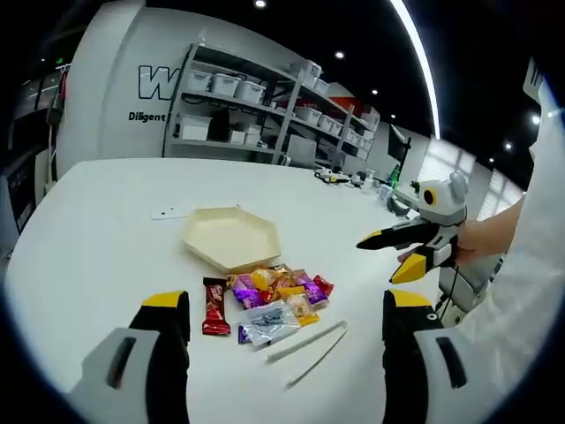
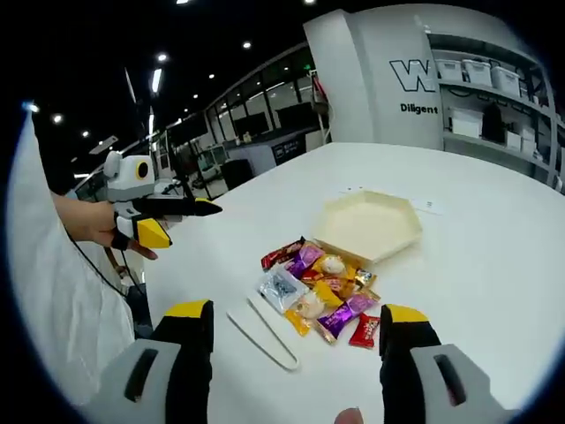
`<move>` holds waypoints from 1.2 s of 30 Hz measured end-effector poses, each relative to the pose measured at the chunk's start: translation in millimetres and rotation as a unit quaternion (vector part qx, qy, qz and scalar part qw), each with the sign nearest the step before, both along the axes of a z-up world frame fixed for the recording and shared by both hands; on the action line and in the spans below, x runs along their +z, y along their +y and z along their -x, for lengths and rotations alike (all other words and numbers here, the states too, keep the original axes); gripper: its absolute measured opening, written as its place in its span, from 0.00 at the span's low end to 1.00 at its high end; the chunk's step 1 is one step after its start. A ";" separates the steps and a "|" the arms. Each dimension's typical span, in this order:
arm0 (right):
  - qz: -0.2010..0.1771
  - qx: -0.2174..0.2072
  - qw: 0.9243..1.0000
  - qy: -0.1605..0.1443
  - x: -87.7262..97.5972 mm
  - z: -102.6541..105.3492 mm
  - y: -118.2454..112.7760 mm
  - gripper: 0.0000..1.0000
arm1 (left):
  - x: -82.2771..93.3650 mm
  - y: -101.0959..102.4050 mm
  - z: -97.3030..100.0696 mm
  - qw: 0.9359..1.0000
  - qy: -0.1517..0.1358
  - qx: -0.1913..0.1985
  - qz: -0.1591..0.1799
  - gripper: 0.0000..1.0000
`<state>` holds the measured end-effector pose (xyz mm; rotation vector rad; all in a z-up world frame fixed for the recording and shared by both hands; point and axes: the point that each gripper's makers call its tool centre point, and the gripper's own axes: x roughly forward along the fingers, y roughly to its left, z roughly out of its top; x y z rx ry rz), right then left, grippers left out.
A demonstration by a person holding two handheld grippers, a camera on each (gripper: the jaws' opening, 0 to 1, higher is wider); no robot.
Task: Place the target food into the container with the food tongs after gripping and lifting it, then release it inside without dropping or visibly crushing the food.
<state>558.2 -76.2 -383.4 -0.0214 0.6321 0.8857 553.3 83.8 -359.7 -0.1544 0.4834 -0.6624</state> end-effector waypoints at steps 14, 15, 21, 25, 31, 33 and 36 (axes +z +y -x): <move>-0.002 0.003 1.000 -0.002 0.5 0.5 1.3 0.75 | -1.5 1.7 1.8 1.000 0.002 0.001 -0.002 0.88; -0.002 0.003 1.000 -0.001 0.5 0.7 1.2 0.75 | -1.4 1.7 1.9 1.000 0.001 0.001 -0.002 0.88; -0.002 0.005 1.000 -0.001 0.3 2.3 1.1 0.75 | -1.7 0.9 3.2 1.000 0.002 0.000 -0.001 0.88; -0.001 0.007 1.000 -0.001 0.0 3.5 1.5 0.75 | -2.9 0.2 4.7 1.000 0.003 0.000 -0.001 0.88; 0.005 0.016 1.000 -0.003 -2.6 5.5 2.4 0.74 | -4.1 -0.7 5.3 1.000 0.004 -0.002 -0.003 0.88; 0.002 0.018 1.000 -0.002 -2.5 5.8 3.3 0.74 | -3.9 -0.8 4.8 1.000 0.003 -0.001 -0.003 0.88; 0.003 0.021 1.000 -0.003 -3.2 5.4 4.2 0.74 | -4.6 -1.1 5.3 1.000 0.004 -0.002 -0.003 0.87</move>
